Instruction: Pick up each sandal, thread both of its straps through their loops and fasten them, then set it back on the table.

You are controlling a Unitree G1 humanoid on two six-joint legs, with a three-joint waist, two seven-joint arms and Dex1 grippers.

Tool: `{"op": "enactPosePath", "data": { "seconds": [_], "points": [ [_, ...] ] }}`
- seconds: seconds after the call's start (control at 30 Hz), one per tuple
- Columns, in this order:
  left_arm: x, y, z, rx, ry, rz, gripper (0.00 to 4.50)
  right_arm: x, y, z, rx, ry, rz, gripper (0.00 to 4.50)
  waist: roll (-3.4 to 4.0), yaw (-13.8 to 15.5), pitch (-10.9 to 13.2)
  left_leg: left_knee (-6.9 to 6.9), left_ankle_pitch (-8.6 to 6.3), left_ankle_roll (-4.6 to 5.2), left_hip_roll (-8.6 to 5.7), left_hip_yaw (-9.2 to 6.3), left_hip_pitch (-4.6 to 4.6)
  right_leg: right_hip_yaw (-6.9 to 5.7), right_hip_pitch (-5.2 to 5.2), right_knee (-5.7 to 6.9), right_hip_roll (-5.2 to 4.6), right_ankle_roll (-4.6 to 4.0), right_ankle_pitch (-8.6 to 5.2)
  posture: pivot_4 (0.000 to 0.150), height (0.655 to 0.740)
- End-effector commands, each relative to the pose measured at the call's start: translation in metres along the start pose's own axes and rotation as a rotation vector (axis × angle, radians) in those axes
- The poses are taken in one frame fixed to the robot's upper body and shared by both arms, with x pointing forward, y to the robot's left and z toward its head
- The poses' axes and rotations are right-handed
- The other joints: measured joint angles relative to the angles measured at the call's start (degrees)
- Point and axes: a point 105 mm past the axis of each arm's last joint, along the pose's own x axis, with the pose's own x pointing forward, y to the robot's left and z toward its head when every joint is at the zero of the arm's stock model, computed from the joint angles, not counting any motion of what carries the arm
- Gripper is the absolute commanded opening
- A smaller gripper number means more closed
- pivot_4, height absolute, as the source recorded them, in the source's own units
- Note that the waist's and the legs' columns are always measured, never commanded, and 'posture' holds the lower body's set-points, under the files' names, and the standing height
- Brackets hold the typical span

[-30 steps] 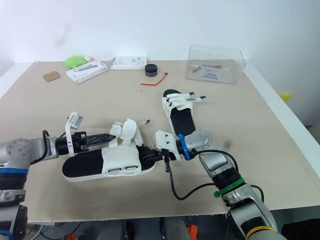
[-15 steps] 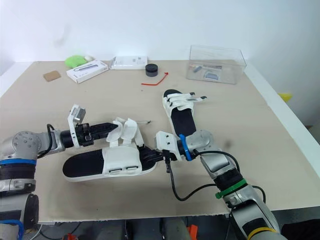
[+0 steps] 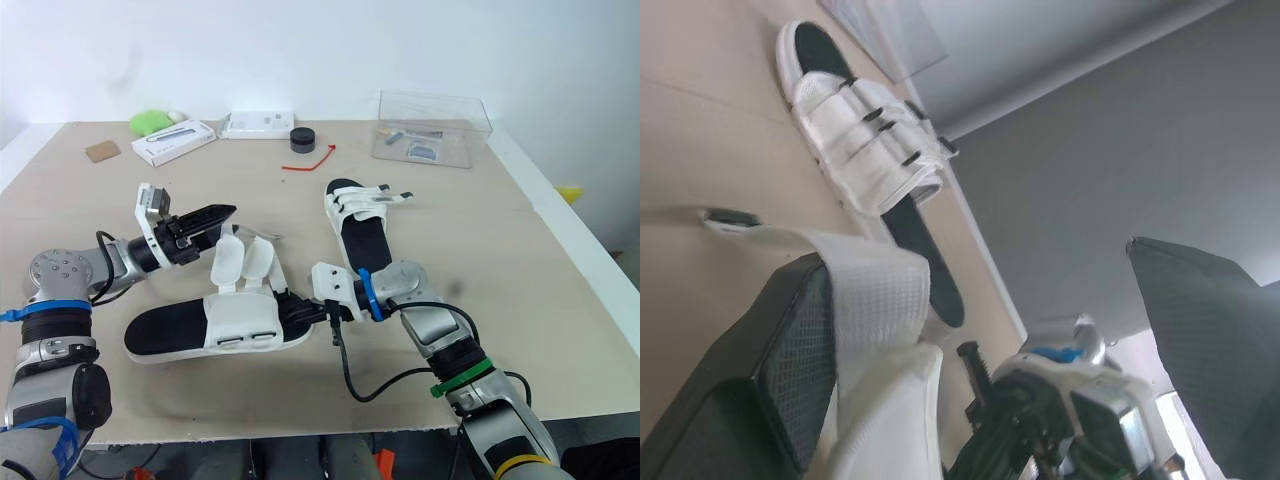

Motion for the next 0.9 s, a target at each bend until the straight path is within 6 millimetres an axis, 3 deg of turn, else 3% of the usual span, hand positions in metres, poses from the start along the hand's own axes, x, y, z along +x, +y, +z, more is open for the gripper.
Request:
{"op": "enactPosePath", "data": {
  "seconds": [0.03,0.2,0.4,0.6,0.7,0.9],
  "points": [
    [0.005,-0.021,0.017,0.012,-0.056,-0.092,4.42,-0.002,0.002,-0.006,0.002,0.027,-0.002,0.0,0.0,0.0,0.0,0.0,0.01,-0.03,-0.01,-0.06,-0.02,-0.01,0.0,0.0,0.0,0.0,0.0,0.15,0.74],
    [0.009,-0.026,0.019,-0.011,-0.059,-0.125,4.42,-0.002,0.002,-0.006,-0.001,0.028,-0.002,0.0,0.0,0.0,0.0,0.0,0.04,-0.08,-0.02,-0.19,-0.07,-0.11,0.0,0.0,-0.01,-0.01,0.0,0.15,0.74],
    [0.013,-0.013,0.0,-0.015,0.012,-0.069,4.42,-0.001,0.003,-0.006,-0.002,0.029,-0.002,0.0,0.0,-0.01,0.0,0.0,0.07,-0.12,-0.04,-0.28,-0.11,-0.15,0.0,0.0,-0.03,-0.02,-0.01,0.15,0.74],
    [0.017,-0.003,0.001,0.012,0.01,-0.02,4.42,-0.001,0.002,-0.007,-0.002,0.032,-0.005,0.0,0.0,-0.01,0.0,0.0,0.08,-0.15,-0.05,-0.33,-0.14,-0.18,0.0,0.0,-0.03,-0.03,-0.01,0.15,0.74],
    [0.02,0.01,0.011,0.088,-0.05,0.053,3.62,-0.001,0.002,-0.007,-0.003,0.033,-0.004,0.0,0.0,0.0,0.0,0.0,0.09,-0.16,-0.06,-0.34,-0.14,-0.2,0.0,-0.01,-0.04,-0.03,-0.01,0.15,0.74],
    [0.019,0.017,0.021,0.151,-0.084,0.083,0.71,-0.002,0.002,-0.007,-0.001,0.038,-0.002,0.0,-0.01,0.0,0.0,0.0,0.1,-0.18,-0.08,-0.36,-0.18,-0.22,-0.01,-0.01,-0.05,-0.04,-0.01,0.15,0.74]
  ]
}}
